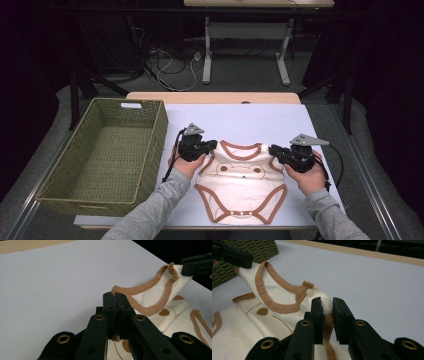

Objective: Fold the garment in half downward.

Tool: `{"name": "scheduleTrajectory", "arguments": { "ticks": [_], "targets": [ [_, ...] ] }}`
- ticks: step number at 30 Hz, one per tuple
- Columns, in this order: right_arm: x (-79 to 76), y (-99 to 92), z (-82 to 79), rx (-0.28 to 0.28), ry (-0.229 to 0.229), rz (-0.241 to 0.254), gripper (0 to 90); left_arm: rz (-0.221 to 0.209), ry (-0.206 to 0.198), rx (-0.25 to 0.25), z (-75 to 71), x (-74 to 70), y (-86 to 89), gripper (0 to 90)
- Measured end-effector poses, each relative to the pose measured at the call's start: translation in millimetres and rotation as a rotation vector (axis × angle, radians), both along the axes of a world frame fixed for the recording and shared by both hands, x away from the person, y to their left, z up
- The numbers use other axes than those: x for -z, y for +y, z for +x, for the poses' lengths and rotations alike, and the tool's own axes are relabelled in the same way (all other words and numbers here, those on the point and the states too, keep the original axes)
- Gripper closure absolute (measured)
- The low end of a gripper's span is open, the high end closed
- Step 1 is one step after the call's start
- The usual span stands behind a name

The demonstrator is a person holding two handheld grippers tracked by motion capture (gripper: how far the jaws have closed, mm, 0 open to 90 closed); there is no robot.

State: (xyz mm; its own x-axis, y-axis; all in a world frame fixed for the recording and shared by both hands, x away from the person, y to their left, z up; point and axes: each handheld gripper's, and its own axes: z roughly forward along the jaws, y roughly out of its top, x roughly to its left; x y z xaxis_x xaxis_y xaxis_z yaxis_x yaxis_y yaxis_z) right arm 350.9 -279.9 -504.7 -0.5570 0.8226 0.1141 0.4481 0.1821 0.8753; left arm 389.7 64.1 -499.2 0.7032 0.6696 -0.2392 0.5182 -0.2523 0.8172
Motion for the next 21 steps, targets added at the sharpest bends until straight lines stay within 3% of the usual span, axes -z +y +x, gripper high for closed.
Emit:
{"name": "scheduleTrajectory", "arguments": {
  "ticks": [21],
  "targets": [
    [12.1, -4.9, -51.3, -0.037, 0.004, 0.046, 79.4, -0.049, 0.020, 0.078, -49.6, 12.3, 11.8, 87.7]
  ]
}}
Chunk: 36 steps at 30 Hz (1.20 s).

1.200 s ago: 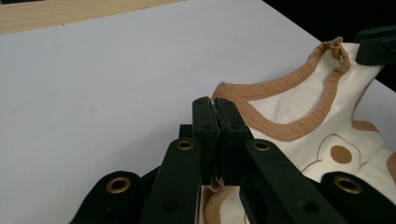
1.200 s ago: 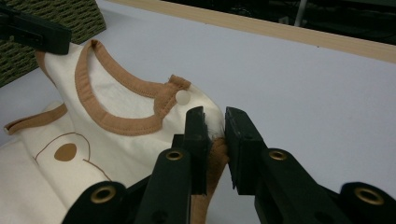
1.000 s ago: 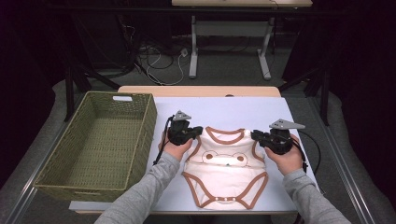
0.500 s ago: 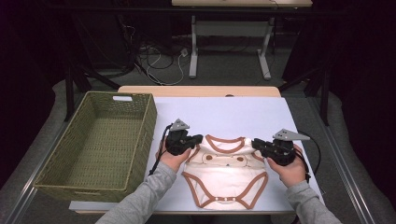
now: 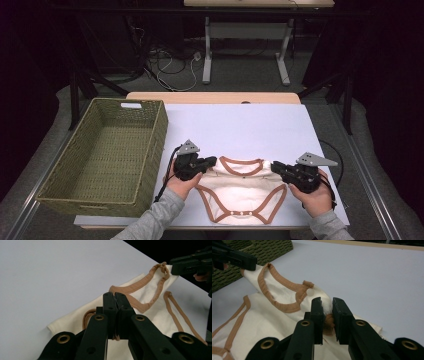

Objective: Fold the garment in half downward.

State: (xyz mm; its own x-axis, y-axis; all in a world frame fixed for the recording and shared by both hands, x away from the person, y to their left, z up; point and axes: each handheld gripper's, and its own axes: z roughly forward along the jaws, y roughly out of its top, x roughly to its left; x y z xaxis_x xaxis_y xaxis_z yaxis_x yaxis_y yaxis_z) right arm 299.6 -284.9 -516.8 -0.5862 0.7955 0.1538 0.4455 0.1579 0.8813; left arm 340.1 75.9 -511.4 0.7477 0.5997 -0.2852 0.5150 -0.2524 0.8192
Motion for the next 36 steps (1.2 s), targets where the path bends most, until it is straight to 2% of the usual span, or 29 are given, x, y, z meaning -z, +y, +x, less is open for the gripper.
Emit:
{"name": "scheduleTrajectory", "arguments": {
  "ticks": [8, 17, 18, 25, 29, 35, 36],
  "targets": [
    [3.9, -2.4, -19.7, -0.012, 0.013, 0.016, 79.4, -0.013, 0.006, 0.012, -15.4, 8.8, 3.4, 87.8],
    [12.2, 0.9, -37.3, -0.038, 0.030, -0.031, 79.4, -0.021, 0.031, 0.027, -33.3, 18.8, 8.0, 87.8],
    [12.5, 1.0, -39.1, -0.047, 0.040, -0.043, 79.4, -0.019, 0.034, 0.035, -35.2, 19.2, 8.5, 87.8],
    [16.3, 2.1, -51.1, -0.057, 0.055, -0.036, 79.4, 0.002, 0.017, 0.054, -50.6, 20.2, 10.2, 87.8],
    [18.3, 0.8, -58.0, -0.060, 0.055, -0.026, 79.4, 0.010, 0.034, 0.064, -58.1, 25.5, 10.1, 87.8],
    [20.7, -2.7, -67.1, -0.058, 0.054, -0.048, 79.4, 0.007, 0.046, 0.079, -64.5, 27.2, 9.5, 87.8],
    [20.6, -2.4, -69.2, -0.050, 0.060, -0.035, 79.4, 0.007, 0.044, 0.079, -65.7, 26.7, 9.4, 87.7]
  ]
}}
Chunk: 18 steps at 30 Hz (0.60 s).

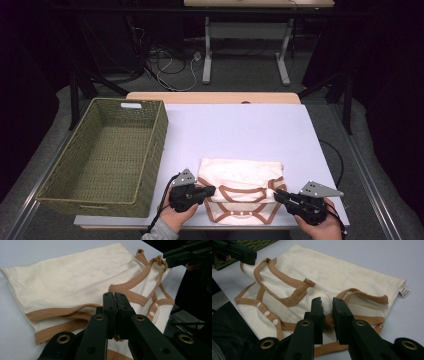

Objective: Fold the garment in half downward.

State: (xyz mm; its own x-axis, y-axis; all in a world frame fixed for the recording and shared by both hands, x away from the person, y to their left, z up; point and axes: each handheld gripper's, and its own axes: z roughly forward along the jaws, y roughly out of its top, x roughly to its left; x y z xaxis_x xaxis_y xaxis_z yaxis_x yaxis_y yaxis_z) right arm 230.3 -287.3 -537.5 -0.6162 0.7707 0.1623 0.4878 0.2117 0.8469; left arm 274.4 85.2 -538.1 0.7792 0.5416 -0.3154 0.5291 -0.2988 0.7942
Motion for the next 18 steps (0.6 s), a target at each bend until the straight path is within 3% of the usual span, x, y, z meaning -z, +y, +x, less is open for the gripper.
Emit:
{"name": "scheduleTrajectory", "arguments": {
  "ticks": [6, 12, 15, 18],
  "targets": [
    [-3.2, -1.2, -9.4, -0.003, -0.004, 0.017, 79.4, -0.016, 0.001, 0.004, -5.8, -1.5, 1.5, 87.7],
    [-5.2, -2.1, -15.2, -0.002, -0.027, -0.003, 79.4, -0.014, 0.005, 0.015, -10.3, -0.8, 1.9, 87.7],
    [-4.9, -3.3, -16.5, 0.001, -0.014, -0.002, 79.4, -0.001, 0.015, 0.023, -12.0, 2.1, 1.7, 87.5],
    [0.2, -0.6, -16.3, -0.014, 0.004, -0.038, 79.3, 0.005, 0.028, 0.024, -12.9, 6.7, 0.9, 87.1]
  ]
}}
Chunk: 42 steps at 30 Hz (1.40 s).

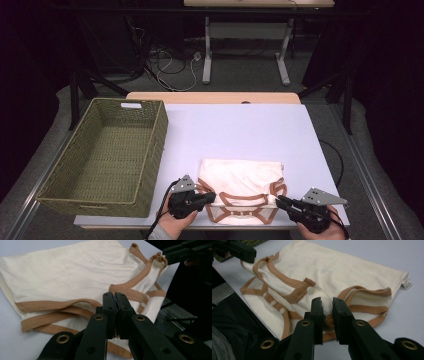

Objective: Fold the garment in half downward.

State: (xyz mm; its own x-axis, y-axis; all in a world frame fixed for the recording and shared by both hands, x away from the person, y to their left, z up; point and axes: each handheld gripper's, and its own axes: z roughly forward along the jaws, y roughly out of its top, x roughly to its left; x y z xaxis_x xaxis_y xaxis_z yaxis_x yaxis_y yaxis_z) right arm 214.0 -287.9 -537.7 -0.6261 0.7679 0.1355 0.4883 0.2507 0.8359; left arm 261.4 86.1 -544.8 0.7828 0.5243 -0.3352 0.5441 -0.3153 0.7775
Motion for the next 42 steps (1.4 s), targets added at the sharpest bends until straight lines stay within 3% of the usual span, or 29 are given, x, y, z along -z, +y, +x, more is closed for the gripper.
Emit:
{"name": "scheduleTrajectory", "arguments": {
  "ticks": [4, 5, 9, 12, 14, 17, 21, 24, 28, 33, 35, 42],
  "targets": [
    [5.7, 2.6, 1.2, -0.022, 0.030, -0.033, 79.2, 0.006, 0.008, -0.001, -0.6, 3.1, -0.2, 86.5],
    [6.9, 4.0, 0.5, -0.010, 0.038, -0.023, 79.2, 0.010, 0.009, 0.001, -0.6, 3.3, -0.2, 86.0],
    [9.2, 3.0, 1.5, -0.028, 0.046, -0.035, 76.9, 0.015, 0.025, 0.004, -1.0, 5.5, -0.5, 78.2],
    [9.6, 4.8, 0.4, -0.018, 0.056, -0.025, 69.3, -0.001, 0.026, -0.002, -1.0, 4.8, -0.4, 69.4],
    [8.1, 4.7, 0.3, -0.014, 0.034, 0.001, 65.5, -0.008, 0.020, -0.006, -0.4, 2.3, 0.4, 65.1],
    [5.1, 2.5, 0.5, -0.001, 0.023, 0.048, 63.2, -0.013, -0.007, -0.027, 0.5, -0.8, 0.8, 57.2],
    [5.1, -0.2, 5.1, 0.024, 0.010, 0.064, 61.2, -0.002, -0.026, -0.044, 4.0, -3.2, 1.9, 52.5],
    [5.2, 0.8, 11.0, 0.027, -0.002, 0.052, 64.1, -0.001, -0.046, -0.068, 6.5, -4.1, 1.9, 48.0],
    [6.2, 6.2, 21.3, -0.009, 0.013, 0.014, 79.2, 0.012, -0.063, -0.088, 11.2, -3.8, 4.1, 43.7],
    [11.1, 14.2, 32.0, -0.034, 0.041, -0.025, 89.8, 0.027, -0.072, -0.112, 16.6, -1.5, 6.7, 40.5],
    [12.4, 15.8, 36.0, -0.040, 0.068, -0.022, 90.0, 0.036, -0.075, -0.123, 18.7, -0.9, 7.1, 39.1],
    [12.9, 21.0, 48.7, -0.040, 0.060, -0.034, 90.0, 0.038, -0.074, -0.118, 22.5, -0.2, 3.6, 40.9]
  ]
}}
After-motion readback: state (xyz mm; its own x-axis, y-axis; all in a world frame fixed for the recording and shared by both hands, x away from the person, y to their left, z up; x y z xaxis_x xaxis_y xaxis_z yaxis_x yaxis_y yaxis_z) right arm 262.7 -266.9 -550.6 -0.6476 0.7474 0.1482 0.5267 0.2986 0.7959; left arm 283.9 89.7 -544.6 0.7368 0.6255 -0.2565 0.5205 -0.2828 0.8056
